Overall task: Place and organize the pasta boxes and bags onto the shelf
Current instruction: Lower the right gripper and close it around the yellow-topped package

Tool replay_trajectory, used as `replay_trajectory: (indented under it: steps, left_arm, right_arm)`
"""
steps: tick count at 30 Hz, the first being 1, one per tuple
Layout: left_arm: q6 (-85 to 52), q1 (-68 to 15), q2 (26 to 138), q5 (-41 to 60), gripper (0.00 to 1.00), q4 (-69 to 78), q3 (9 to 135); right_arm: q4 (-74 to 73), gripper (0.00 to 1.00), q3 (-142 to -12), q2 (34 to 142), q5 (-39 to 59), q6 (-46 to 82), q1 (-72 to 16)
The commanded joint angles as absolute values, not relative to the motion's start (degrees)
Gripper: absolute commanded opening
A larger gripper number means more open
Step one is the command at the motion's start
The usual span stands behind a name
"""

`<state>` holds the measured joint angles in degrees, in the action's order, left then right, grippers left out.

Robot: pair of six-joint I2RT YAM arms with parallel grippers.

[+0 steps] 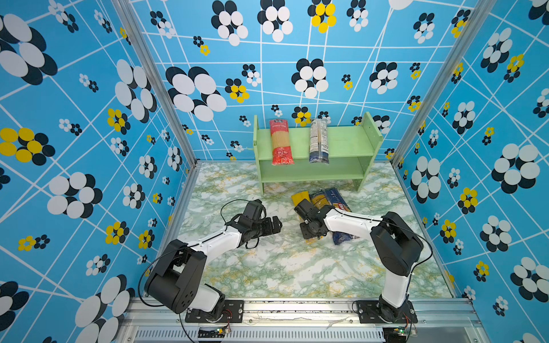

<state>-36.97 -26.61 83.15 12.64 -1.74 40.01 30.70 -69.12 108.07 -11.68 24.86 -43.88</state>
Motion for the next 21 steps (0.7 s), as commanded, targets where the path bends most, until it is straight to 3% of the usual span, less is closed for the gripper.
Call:
replay_trajectory:
  steps: [1, 5, 21]
  left_arm:
    - [-36.64, -26.1, 82.62, 12.22, 0.99, -2.75, 39.23]
    - [-36.65, -25.98, 82.38, 12.22, 0.99, -2.82, 39.12]
    - [-36.74, -25.75, 82.43, 12.57, 0.99, -2.2, 38.98]
  right_arm:
    - [32.87, 0.21, -67.42, 108.24, -11.41, 24.36, -43.98]
    - [32.67, 0.0, -67.53, 107.98, -11.03, 24.31, -44.01]
    - [30.23, 0.0, -64.3, 98.72, -12.06, 21.15, -44.03]
